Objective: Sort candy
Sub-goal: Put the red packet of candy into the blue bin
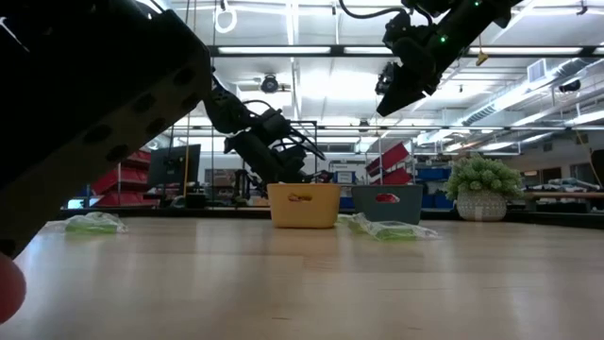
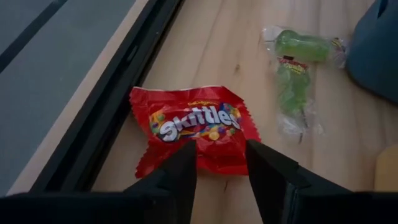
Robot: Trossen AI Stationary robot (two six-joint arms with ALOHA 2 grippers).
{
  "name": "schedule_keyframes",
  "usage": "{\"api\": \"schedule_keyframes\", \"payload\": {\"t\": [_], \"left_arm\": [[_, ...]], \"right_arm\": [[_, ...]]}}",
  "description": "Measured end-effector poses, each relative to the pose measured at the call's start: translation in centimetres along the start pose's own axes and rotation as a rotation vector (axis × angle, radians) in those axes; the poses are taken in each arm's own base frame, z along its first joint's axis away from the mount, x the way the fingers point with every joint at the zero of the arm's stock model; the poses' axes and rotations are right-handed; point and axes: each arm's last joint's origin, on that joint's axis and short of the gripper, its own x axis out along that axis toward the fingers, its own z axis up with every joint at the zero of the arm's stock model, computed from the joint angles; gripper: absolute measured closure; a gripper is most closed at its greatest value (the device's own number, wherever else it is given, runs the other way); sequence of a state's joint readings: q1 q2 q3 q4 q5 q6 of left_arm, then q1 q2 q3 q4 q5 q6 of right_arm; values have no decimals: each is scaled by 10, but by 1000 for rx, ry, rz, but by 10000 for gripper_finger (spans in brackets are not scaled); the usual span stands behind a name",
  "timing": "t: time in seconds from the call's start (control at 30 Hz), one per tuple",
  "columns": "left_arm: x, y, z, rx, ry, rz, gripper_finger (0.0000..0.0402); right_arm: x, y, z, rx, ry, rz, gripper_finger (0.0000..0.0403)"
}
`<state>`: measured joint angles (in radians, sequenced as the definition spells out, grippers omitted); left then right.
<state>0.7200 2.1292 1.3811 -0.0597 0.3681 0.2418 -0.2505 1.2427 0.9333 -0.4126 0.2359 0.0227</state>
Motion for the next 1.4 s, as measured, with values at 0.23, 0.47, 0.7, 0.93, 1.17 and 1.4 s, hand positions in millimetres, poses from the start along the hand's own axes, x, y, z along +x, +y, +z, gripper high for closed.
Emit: {"api": "schedule_keyframes", "payload": {"t": [0.23,0.47,0.7,0.93,1.17,1.4], "left_arm": [[0,1,-1,15,13,20,269],[-6,11,-1,9,46,26,269],[-6,9,-1,38,33,-11,252],[-6,11,2,50,18,31,184],[0,8,0,74,23,46,173],[0,7,0,82,26,43,198]], "right_arm": [[1,-3,0,6,1,-7,286],[1,-3,0,8,2,-10,284],[1,-3,0,7,2,-10,285],[1,-4,0,2,2,-11,284],[1,-4,0,2,3,-11,286],[1,-5,0,-5,4,-16,286]]}}
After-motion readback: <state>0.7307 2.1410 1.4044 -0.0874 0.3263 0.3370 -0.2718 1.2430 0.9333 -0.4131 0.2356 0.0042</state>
